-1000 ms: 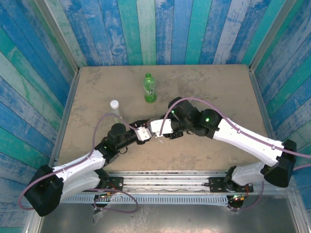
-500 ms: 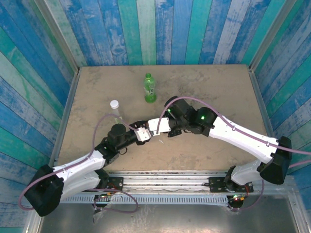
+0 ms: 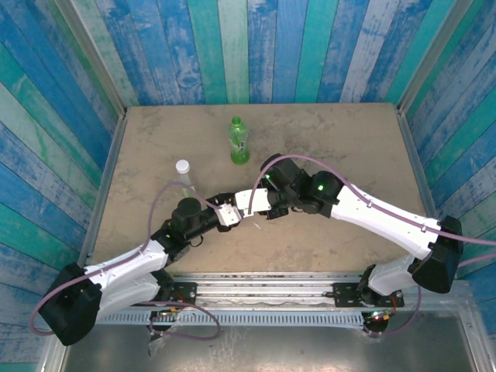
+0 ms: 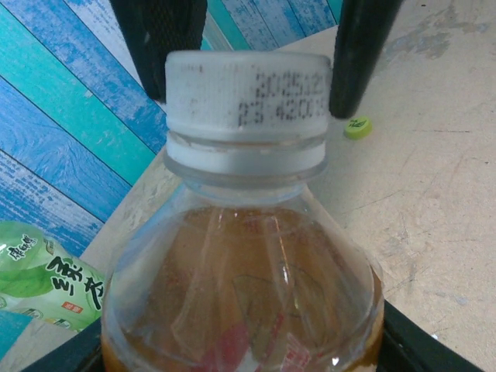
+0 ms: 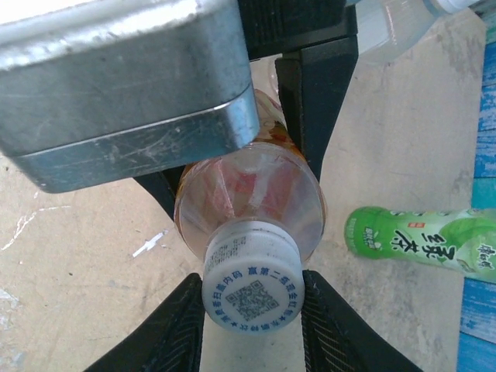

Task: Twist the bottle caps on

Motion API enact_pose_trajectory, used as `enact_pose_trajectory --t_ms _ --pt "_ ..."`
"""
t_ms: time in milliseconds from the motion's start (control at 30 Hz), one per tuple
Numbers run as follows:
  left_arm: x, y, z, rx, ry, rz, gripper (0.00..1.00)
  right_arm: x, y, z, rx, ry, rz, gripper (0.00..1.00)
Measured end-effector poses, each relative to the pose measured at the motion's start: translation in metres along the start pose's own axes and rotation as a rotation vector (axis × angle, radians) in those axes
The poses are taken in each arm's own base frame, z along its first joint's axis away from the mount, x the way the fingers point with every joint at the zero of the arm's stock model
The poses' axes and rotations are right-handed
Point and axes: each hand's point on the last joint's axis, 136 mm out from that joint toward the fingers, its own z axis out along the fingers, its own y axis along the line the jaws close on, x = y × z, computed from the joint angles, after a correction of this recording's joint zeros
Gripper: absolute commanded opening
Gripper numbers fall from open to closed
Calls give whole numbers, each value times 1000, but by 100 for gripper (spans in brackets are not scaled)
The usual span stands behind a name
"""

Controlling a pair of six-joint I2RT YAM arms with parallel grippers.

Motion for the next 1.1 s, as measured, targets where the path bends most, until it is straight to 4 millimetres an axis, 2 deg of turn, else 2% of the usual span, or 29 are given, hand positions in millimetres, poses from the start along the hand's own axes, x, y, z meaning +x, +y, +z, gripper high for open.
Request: enact_pose_trajectory --t_ms 67,167,367,467,633,700,800,1033,1100 --pt "0 0 0 0 0 0 50 1 1 2 -3 3 -1 37" --pt "0 0 0 1 0 1 50 1 0 2 -2 4 -1 29" --pt "0 0 0 1 1 1 50 1 0 2 -3 3 11 26" --pt "-1 0 0 2 -4 1 50 0 0 0 -8 -11 67 20" --pt "-3 2 1 -7 -14 -2 50 -2 -1 -1 -24 -73 352 11" --pt "0 1 3 -3 -6 -7 50 -1 0 2 -31 -83 499 5" --pt "3 -1 4 3 6 -14 50 2 2 5 -42 -83 725 1" --pt "-2 -2 5 9 -17 -11 50 9 2 -4 -22 -95 1115 1" --pt "-4 0 5 2 -24 -9 50 9 0 -5 -28 -103 1209 4"
